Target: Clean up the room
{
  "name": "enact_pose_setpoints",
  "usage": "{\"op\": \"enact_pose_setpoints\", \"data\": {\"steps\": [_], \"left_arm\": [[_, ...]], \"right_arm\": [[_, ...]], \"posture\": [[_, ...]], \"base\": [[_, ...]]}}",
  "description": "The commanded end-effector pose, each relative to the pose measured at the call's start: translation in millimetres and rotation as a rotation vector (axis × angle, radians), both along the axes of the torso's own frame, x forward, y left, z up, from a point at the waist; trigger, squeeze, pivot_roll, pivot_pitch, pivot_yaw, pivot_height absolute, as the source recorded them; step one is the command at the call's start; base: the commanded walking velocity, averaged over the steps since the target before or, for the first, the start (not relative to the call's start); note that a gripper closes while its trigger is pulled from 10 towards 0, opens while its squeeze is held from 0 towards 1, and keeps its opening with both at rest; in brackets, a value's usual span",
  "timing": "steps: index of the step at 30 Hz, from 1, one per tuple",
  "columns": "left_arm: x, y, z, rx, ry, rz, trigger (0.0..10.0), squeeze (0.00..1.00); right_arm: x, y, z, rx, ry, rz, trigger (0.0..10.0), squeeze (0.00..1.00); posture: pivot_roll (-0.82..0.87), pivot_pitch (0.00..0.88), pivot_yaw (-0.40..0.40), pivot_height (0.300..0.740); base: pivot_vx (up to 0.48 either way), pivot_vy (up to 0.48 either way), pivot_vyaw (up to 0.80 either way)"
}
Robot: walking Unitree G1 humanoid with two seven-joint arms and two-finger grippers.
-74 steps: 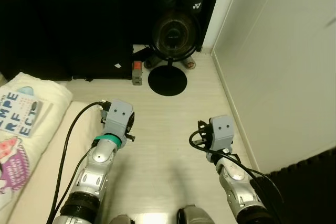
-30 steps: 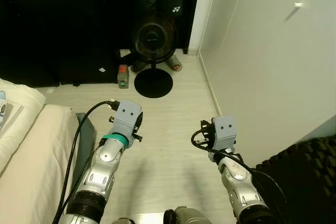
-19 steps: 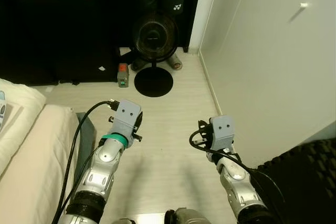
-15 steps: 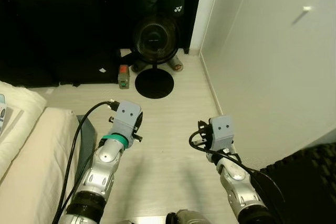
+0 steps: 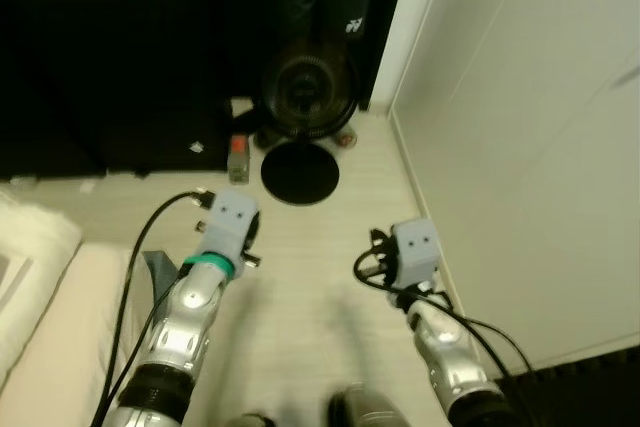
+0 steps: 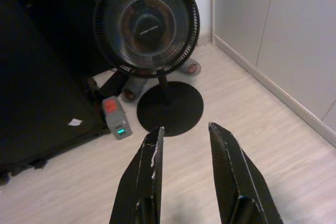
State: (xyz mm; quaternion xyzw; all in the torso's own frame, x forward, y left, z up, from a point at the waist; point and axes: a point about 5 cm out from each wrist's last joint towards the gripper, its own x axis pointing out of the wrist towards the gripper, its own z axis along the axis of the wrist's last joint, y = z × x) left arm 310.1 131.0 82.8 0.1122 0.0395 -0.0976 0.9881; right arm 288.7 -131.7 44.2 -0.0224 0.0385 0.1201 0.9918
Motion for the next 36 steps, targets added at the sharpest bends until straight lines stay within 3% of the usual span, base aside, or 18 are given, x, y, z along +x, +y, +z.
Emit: {"op": "enact_pose_setpoints", "data": {"steps": [1,12,17,36], "left_arm": [[-3.2,1.5,-6.2,0.003,0.025,-0.002,10.0,0.00],[-3.5,0.3,-6.6,0.002,0.026,0.000,10.0,0.00],[-3.4,0.3,-8.4,-0.010,0.043,0.010,10.0,0.00],[-5.2,-1.3,-10.9,-0.008,0.057,-0.005,10.0,0.00]], "right_arm": [[-2.9,-0.8,-3.7,-0.004,0.014,-0.001,10.0,0.00],[-3.0,-1.5,-4.0,-0.012,0.015,-0.002,10.0,0.00],[-3.0,-1.7,-4.8,-0.027,0.018,0.003,10.0,0.00],[-8.7,0.9,-11.6,-0.039,0.048,0.056,10.0,0.00]], "posture": [[-0.11,0.031,0.025,0.740],[-0.11,0.031,0.025,0.740],[-0.11,0.031,0.023,0.740],[-0.11,0.034,0.024,0.740]], "base": [[0.364,0.000,0.00],[0.340,0.000,0.00],[0.000,0.000,0.00],[0.000,0.000,0.78]]}}
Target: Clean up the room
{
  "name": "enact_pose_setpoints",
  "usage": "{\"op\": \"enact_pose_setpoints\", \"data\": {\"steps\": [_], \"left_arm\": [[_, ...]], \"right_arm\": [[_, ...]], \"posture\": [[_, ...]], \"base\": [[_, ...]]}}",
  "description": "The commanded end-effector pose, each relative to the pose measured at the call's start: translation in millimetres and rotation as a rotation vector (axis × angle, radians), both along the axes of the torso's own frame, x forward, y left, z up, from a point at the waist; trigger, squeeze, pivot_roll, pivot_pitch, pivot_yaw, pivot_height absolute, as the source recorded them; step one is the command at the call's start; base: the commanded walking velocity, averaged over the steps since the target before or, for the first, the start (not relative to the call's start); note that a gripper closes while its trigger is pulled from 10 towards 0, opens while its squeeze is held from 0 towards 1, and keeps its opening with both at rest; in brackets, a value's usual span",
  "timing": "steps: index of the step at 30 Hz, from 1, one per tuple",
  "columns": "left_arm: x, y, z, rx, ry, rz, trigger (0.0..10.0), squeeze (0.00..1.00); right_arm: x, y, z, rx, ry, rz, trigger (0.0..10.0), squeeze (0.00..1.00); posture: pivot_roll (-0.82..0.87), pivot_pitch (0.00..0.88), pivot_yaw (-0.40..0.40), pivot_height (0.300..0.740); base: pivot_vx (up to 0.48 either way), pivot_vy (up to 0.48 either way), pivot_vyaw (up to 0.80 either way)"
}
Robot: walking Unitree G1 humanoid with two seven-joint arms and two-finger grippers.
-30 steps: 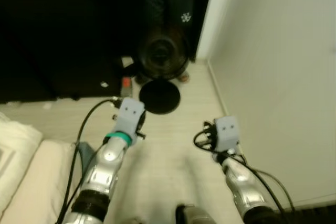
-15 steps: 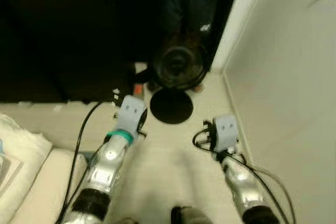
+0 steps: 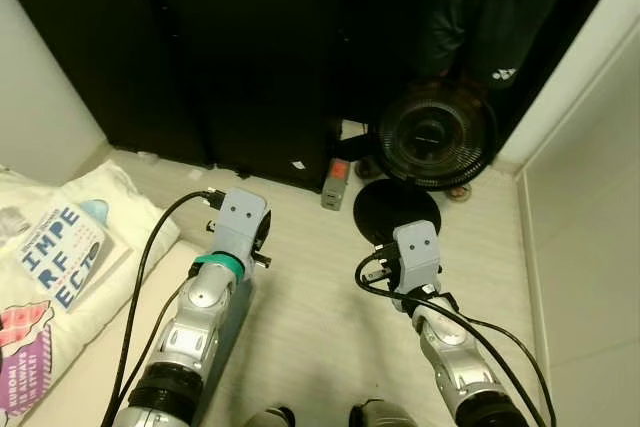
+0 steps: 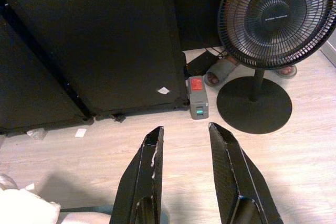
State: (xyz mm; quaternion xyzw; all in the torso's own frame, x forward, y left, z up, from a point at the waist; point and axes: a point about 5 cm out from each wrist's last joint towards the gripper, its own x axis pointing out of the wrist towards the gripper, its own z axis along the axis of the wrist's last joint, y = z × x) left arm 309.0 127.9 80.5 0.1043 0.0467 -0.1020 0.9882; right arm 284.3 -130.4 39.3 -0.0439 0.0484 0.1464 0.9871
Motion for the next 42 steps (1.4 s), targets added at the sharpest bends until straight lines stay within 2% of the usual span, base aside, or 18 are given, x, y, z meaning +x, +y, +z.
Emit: {"op": "enact_pose_setpoints", "data": {"steps": [1,16,18,23,42], "left_arm": [[-4.4,1.9,-9.1,0.009,0.043,0.000,10.0,0.00],[-4.5,2.5,-9.7,0.014,0.045,-0.002,10.0,0.00],[-4.4,2.4,-9.8,0.014,0.044,-0.002,10.0,0.00],[-4.3,1.9,-9.6,0.013,0.043,-0.003,10.0,0.00],[-2.6,0.3,-8.8,0.010,0.042,-0.006,10.0,0.00]], "right_arm": [[-5.0,0.8,-7.2,0.008,0.035,0.010,10.0,0.00],[-5.6,4.7,-5.8,0.020,0.026,0.037,10.0,0.00],[-5.9,5.1,-5.8,-0.017,0.018,0.050,10.0,0.00],[-6.9,5.1,-6.9,-0.031,0.020,0.058,10.0,0.00],[-7.3,5.2,-6.0,-0.011,0.017,0.061,10.0,0.00]], "posture": [[-0.11,0.034,0.024,0.740],[-0.11,0.030,0.026,0.740],[-0.11,0.029,0.025,0.740],[-0.11,0.029,0.025,0.740],[-0.11,0.033,0.026,0.740]], "base": [[0.000,0.000,0.77],[0.000,0.000,0.77],[0.000,0.000,0.73],[0.000,0.000,0.77],[0.000,0.000,0.73]]}}
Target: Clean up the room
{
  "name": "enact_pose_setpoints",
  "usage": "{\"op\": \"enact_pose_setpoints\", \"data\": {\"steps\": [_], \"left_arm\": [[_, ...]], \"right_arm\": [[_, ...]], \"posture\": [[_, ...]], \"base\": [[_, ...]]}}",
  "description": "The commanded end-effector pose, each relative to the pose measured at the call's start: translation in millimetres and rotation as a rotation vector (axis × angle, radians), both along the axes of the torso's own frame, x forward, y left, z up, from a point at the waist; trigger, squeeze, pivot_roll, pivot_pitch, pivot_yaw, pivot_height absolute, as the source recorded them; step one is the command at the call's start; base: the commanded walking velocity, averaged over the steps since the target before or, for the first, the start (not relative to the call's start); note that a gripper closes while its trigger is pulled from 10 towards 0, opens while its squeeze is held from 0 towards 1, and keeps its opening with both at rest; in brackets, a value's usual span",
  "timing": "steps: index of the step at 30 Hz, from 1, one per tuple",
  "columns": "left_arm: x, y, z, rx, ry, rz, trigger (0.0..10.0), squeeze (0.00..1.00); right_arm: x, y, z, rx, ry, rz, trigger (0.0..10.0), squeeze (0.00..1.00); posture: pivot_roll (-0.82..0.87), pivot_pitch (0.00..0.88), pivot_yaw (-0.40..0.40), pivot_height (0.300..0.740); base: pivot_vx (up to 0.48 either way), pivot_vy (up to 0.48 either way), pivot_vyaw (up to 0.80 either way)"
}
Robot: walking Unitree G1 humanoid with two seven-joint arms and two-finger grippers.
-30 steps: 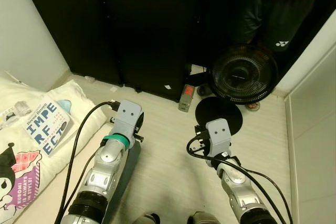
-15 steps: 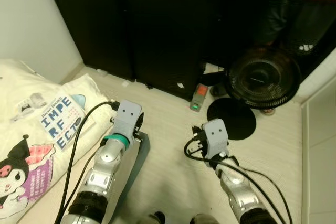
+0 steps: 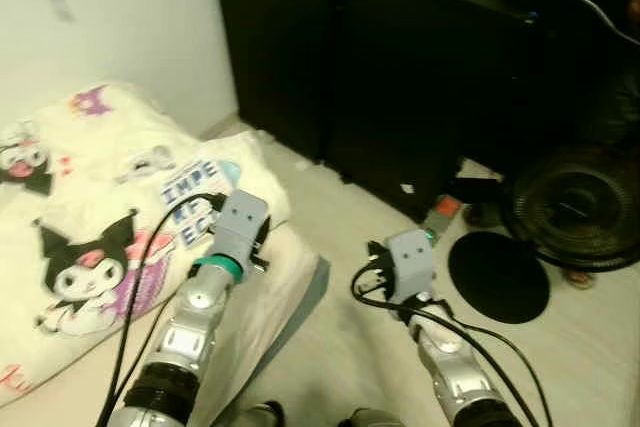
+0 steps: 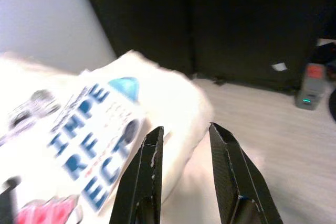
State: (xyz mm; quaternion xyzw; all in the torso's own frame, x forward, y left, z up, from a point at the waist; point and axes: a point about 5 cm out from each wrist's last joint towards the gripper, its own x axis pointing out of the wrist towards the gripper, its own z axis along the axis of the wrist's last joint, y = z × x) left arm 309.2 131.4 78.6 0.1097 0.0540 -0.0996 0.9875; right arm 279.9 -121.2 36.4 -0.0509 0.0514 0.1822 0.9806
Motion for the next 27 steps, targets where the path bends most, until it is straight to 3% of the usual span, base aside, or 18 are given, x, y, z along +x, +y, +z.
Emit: {"op": "enact_pose_setpoints", "data": {"steps": [1,27], "left_arm": [[-2.8,-3.2,-6.9,-0.003,0.029,-0.011,10.0,0.00],[-2.0,-4.5,-6.1,-0.004,0.029,-0.014,10.0,0.00]], "right_arm": [[-2.9,-3.9,-3.0,0.003,0.008,-0.011,10.0,0.00],[-2.8,-2.1,-0.2,0.025,-0.004,-0.004,10.0,0.00]], "posture": [[-0.11,0.033,0.026,0.740],[-0.12,0.033,0.029,0.740]], "base": [[0.000,0.000,0.71],[0.000,0.000,0.70]]}}
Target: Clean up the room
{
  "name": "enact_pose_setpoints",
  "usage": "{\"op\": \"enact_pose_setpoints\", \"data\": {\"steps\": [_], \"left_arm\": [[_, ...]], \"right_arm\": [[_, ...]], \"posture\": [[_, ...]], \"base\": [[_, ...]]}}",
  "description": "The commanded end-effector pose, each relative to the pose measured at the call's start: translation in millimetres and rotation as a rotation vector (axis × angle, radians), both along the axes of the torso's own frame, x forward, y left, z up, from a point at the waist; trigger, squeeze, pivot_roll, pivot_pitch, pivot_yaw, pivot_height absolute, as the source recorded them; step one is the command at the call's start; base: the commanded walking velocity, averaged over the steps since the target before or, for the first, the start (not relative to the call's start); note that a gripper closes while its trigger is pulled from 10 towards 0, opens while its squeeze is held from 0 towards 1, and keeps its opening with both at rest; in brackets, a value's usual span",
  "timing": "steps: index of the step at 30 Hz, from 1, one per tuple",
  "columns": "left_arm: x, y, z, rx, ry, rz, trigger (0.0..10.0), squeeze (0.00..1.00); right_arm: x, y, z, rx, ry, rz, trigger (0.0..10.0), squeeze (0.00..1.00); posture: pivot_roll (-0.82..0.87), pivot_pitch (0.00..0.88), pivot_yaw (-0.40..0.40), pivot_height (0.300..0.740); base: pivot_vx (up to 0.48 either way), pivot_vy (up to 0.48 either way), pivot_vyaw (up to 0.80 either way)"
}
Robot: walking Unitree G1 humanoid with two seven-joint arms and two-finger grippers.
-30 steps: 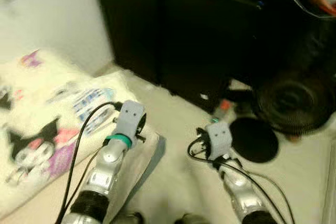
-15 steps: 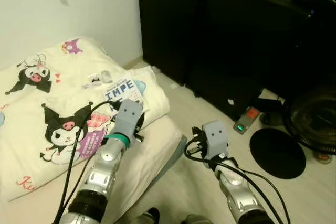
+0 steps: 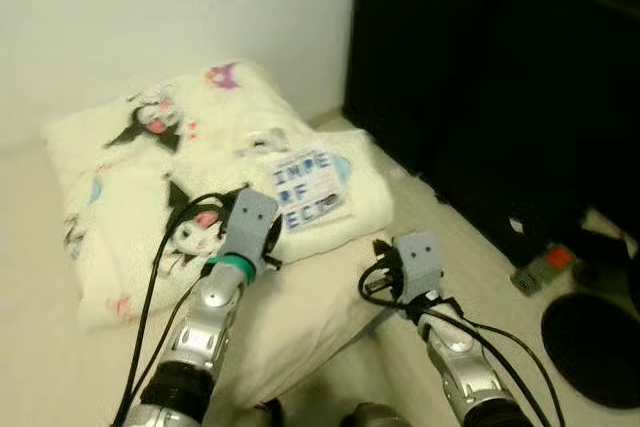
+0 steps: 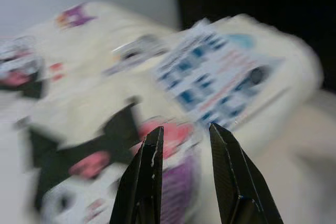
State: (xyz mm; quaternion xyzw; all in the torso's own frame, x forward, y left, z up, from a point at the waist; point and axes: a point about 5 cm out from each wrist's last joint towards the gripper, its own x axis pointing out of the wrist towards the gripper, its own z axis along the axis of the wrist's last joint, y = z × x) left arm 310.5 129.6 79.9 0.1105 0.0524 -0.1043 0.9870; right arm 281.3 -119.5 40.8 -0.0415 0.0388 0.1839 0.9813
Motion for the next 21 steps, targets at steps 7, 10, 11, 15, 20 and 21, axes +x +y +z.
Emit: {"op": "enact_pose_setpoints", "data": {"steps": [7,10,11,15,20,21], "left_arm": [[-3.4,-3.4,-7.4,-0.006,0.030,-0.006,10.0,0.00],[-3.6,-3.7,-7.4,-0.008,0.030,-0.008,10.0,0.00],[-3.6,-3.6,-7.3,-0.009,0.030,-0.009,10.0,0.00],[-4.0,-3.4,-6.9,-0.017,0.027,-0.009,10.0,0.00],[-4.2,-3.0,-6.5,-0.019,0.024,-0.009,10.0,0.00],[-4.2,-2.7,-6.5,-0.020,0.023,-0.009,10.0,0.00]], "right_arm": [[-4.7,-1.9,-4.6,0.021,0.022,-0.003,10.0,0.00],[-4.8,-2.0,-4.7,0.023,0.024,-0.005,10.0,0.00],[-4.8,-2.1,-4.8,0.024,0.025,-0.007,10.0,0.00],[-4.7,-2.7,-5.1,0.026,0.026,-0.010,10.0,0.00],[-4.6,-2.9,-5.1,0.026,0.027,-0.011,10.0,0.00],[-4.6,-2.7,-5.2,0.026,0.027,-0.010,10.0,0.00]], "posture": [[-0.12,0.034,0.030,0.740],[-0.12,0.036,0.029,0.740],[-0.12,0.036,0.029,0.740],[-0.12,0.036,0.029,0.740],[-0.12,0.036,0.029,0.740],[-0.12,0.036,0.029,0.740]], "base": [[0.000,0.000,0.00],[0.000,0.000,0.00],[0.000,0.000,0.00],[0.000,0.000,0.00],[0.000,0.000,0.00],[0.000,0.000,0.00]]}}
